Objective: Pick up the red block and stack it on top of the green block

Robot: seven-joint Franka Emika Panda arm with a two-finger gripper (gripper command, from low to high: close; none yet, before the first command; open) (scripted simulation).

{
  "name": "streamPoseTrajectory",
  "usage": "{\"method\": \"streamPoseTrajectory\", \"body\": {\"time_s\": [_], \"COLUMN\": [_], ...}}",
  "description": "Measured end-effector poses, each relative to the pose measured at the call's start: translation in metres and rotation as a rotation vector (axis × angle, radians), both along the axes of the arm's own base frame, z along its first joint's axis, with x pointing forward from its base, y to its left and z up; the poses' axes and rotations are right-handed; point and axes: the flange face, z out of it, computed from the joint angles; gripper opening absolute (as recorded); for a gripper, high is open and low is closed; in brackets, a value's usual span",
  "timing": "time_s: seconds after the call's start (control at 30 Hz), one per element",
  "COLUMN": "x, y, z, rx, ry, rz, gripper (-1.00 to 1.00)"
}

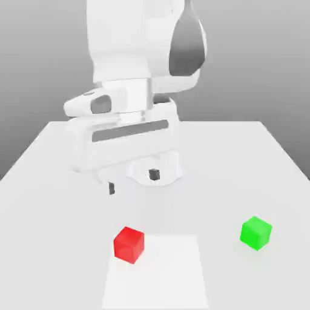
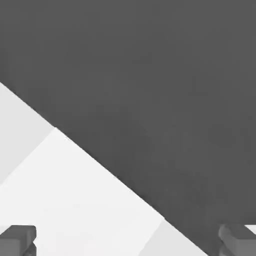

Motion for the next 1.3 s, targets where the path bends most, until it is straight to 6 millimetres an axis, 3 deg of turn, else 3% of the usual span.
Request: {"method": "streamPoseTrajectory", "body": {"time_s": [0.2,0.67,0.7,0.93,1.3], "x": [-0.046,-0.053,-0.054,-0.054,-0.051], "y": [-0.010,-0.011,-0.011,-0.011,-0.013], "z": [-0.088,-0.162,-0.166,-0.165,-0.111], "rx": [-0.083,-0.096,-0.095,-0.093,-0.095], "ry": [0.149,0.169,0.170,0.171,0.166], "rz": [0.239,0.280,0.279,0.280,0.278], "gripper": [0.00,0.00,-1.00,-1.00,-1.00]}}
